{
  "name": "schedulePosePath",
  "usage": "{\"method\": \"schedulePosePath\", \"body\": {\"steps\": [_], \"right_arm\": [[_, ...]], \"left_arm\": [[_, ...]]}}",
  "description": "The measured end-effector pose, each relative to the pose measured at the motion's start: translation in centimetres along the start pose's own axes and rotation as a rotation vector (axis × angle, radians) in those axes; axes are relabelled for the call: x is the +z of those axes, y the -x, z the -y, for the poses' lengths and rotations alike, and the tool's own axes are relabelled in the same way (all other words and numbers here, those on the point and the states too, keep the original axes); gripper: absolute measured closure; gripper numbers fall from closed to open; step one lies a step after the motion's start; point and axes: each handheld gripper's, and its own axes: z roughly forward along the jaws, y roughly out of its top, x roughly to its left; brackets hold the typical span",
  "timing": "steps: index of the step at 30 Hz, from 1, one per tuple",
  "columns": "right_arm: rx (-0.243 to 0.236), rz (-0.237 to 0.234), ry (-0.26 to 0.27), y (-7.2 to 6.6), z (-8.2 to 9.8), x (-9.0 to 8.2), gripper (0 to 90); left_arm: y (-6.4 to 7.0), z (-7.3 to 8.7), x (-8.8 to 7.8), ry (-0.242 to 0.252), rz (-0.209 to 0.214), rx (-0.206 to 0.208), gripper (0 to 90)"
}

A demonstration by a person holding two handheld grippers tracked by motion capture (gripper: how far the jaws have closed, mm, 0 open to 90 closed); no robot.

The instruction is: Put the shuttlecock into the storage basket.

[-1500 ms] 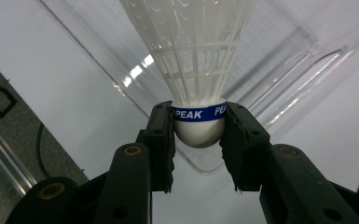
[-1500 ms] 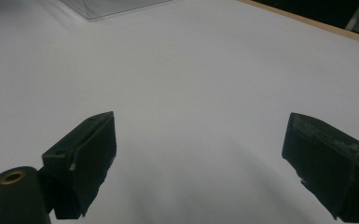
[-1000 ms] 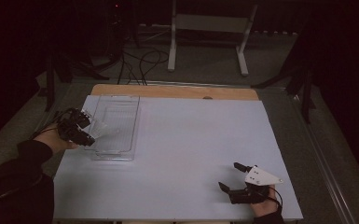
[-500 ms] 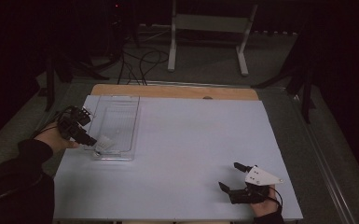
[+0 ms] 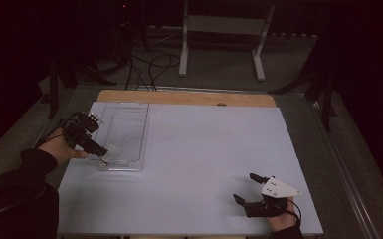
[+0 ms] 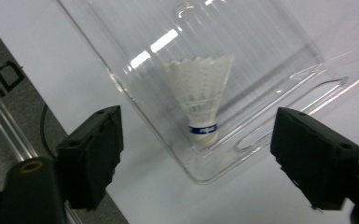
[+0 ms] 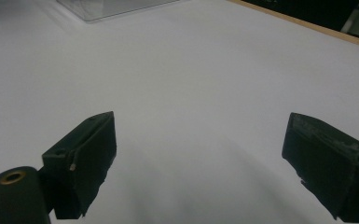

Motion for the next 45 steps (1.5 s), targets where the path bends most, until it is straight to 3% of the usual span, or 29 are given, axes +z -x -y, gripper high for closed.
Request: {"method": "schedulePosePath", "body": {"steps": [4, 5, 8, 16, 24, 38, 45], "right_arm": [[0.003, 0.0, -0.001, 0.0, 0.0, 0.0, 10.0], [0.003, 0.002, -0.001, 0.0, 0.0, 0.0, 10.1], [0.002, 0.0, 0.0, 0.0, 0.0, 0.0, 10.0], [0.004, -0.002, -0.001, 0.0, 0.0, 0.0, 10.1], [0.005, -0.001, -0.001, 0.1, 0.1, 0.0, 10.1], [0.005, 0.001, 0.0, 0.1, 0.0, 0.0, 10.1], [0.005, 0.001, -0.001, 0.1, 0.1, 0.0, 10.0]], "left_arm": [[0.2, -0.2, -0.1, 0.021, 0.008, -0.006, 14.1], [0.3, -0.4, -0.3, 0.027, 0.029, -0.026, 11.1], [0.3, -0.6, -0.5, 0.044, 0.066, -0.01, 1.4], [1.1, -1.0, -1.0, 0.084, 0.106, 0.036, 0.0], [1.8, -1.7, -1.7, 0.136, 0.115, 0.035, 0.0], [3.0, -3.2, -1.9, 0.158, 0.143, 0.047, 0.0], [3.7, -3.8, -2.0, 0.168, 0.151, 0.074, 0.0]]}}
